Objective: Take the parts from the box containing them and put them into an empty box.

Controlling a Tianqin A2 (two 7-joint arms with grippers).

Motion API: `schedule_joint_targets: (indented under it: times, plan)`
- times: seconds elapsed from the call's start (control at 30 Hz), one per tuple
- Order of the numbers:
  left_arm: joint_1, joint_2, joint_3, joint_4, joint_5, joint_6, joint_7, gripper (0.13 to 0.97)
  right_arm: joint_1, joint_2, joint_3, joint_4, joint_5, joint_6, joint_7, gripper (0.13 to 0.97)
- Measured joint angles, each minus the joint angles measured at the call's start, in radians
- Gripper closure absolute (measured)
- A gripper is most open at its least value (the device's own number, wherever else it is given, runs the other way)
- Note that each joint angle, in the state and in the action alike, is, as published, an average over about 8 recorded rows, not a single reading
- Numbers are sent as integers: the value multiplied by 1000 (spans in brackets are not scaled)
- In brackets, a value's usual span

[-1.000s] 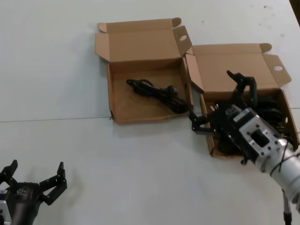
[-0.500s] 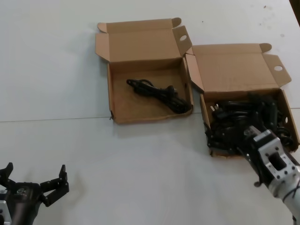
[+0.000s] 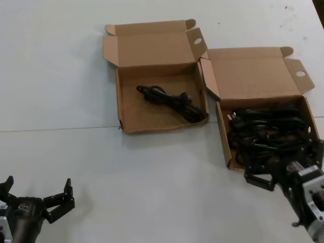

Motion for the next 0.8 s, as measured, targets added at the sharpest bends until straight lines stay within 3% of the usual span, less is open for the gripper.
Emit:
schedule_joint_targets:
  times: [0.33,0.8]
  plan:
    - [0,0,0,0,0,0,0,132,-97,-5,44,40,34,45,0,129]
    - [0,0,0,0,0,0,0,132,-108,-6,49,44,38,50,0,129]
